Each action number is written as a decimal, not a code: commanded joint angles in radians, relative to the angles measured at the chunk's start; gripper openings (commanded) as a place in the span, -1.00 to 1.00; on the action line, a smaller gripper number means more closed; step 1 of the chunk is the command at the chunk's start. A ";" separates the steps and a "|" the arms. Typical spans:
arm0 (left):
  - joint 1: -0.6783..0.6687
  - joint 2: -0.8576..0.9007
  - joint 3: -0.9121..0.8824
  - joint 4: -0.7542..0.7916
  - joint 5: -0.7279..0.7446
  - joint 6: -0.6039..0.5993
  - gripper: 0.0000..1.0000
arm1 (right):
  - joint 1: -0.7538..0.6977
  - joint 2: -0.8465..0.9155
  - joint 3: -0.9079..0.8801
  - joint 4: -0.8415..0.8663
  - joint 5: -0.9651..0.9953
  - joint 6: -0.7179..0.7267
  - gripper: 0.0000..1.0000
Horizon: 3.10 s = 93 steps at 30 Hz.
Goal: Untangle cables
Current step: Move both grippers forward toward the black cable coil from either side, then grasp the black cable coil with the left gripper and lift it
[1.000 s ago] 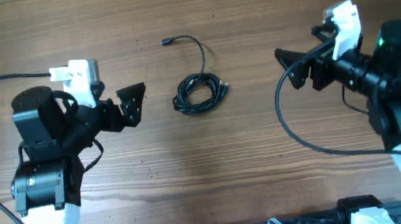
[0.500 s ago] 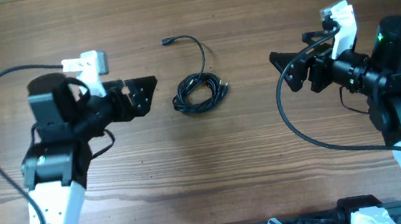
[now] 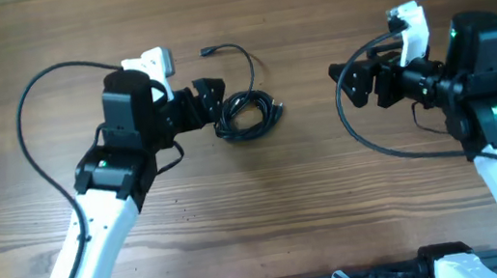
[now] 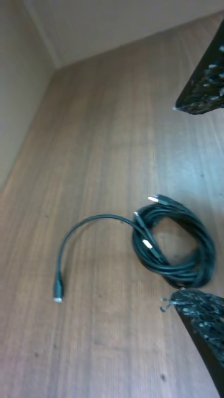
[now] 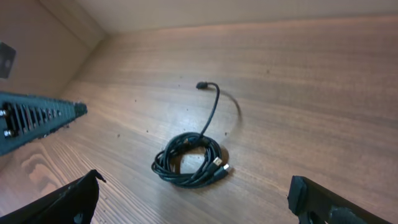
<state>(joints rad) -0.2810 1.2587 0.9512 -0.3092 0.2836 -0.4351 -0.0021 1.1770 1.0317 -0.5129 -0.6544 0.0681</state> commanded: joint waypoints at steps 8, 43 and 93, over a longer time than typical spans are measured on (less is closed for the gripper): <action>-0.024 0.230 0.213 0.004 0.033 -0.067 0.82 | 0.005 0.020 0.024 0.031 -0.020 0.014 1.00; -0.043 0.648 0.325 -0.273 -0.075 0.317 -0.05 | 0.005 0.058 0.024 -0.009 0.051 0.014 0.99; 0.049 0.297 0.392 -0.366 0.181 -1.328 -0.93 | 0.372 0.076 0.024 0.234 0.258 0.565 0.67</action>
<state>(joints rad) -0.2291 1.5585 1.3327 -0.6819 0.3347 -1.6100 0.3206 1.2427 1.0328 -0.2909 -0.5114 0.5865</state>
